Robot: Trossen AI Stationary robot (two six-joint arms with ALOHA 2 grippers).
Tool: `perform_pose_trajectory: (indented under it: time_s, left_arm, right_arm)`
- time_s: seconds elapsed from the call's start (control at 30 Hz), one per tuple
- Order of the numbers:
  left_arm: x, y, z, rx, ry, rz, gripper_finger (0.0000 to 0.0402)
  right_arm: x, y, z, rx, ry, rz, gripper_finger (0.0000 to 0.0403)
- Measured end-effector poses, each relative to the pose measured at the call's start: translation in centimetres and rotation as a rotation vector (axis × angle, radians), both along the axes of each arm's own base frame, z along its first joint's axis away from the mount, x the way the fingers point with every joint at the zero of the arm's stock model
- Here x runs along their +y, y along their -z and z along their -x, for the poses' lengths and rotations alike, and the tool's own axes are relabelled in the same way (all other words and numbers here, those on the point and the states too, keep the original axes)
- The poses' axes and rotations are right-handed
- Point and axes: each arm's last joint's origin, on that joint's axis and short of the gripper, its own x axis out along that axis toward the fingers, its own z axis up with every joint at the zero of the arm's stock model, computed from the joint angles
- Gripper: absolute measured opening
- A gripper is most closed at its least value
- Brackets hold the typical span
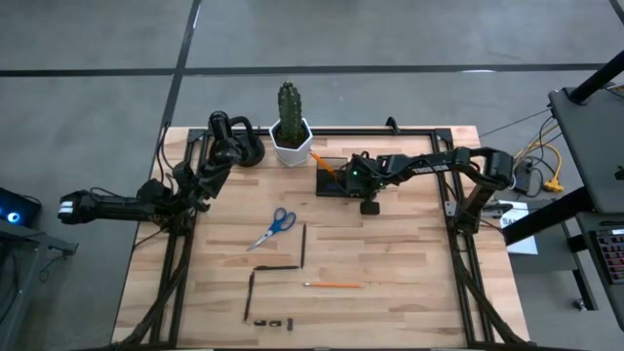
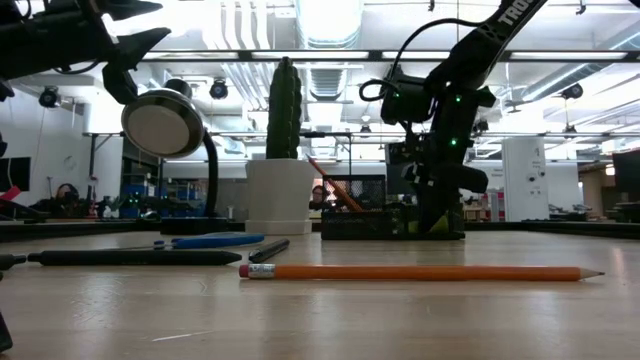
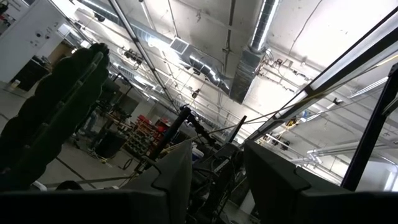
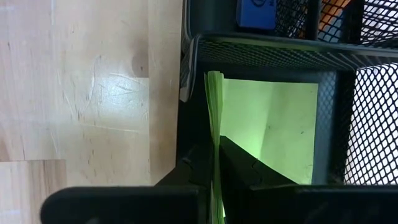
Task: Pick and place office supplies into organizer
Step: Put the sticky note into the right section of the desk organizer, then put the pencil into the left section of the desk organizer
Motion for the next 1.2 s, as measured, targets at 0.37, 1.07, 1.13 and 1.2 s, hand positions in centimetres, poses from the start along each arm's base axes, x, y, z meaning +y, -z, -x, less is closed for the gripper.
perform_pose_trajectory:
  time_s: [0.37, 1.07, 1.13, 1.2]
  left_arm:
    - [0.00, 0.00, 0.00, 0.000, 0.000, 0.000, 0.0130]
    - [0.00, 0.00, 0.00, 0.000, 0.000, 0.000, 0.0130]
    - [0.00, 0.00, 0.00, 0.000, 0.000, 0.000, 0.0130]
    - [0.00, 0.00, 0.00, 0.000, 0.000, 0.000, 0.0130]
  right_arm:
    - [0.00, 0.00, 0.01, 0.001, 0.000, 0.000, 0.0038]
    - [0.00, -0.35, -0.01, -0.017, 0.100, -0.030, 0.0122]
    - [-0.03, -0.49, -0.10, -0.018, 0.101, -0.030, 0.0127]
    - [-0.08, -0.67, -0.24, -0.024, 0.100, -0.028, 0.0132]
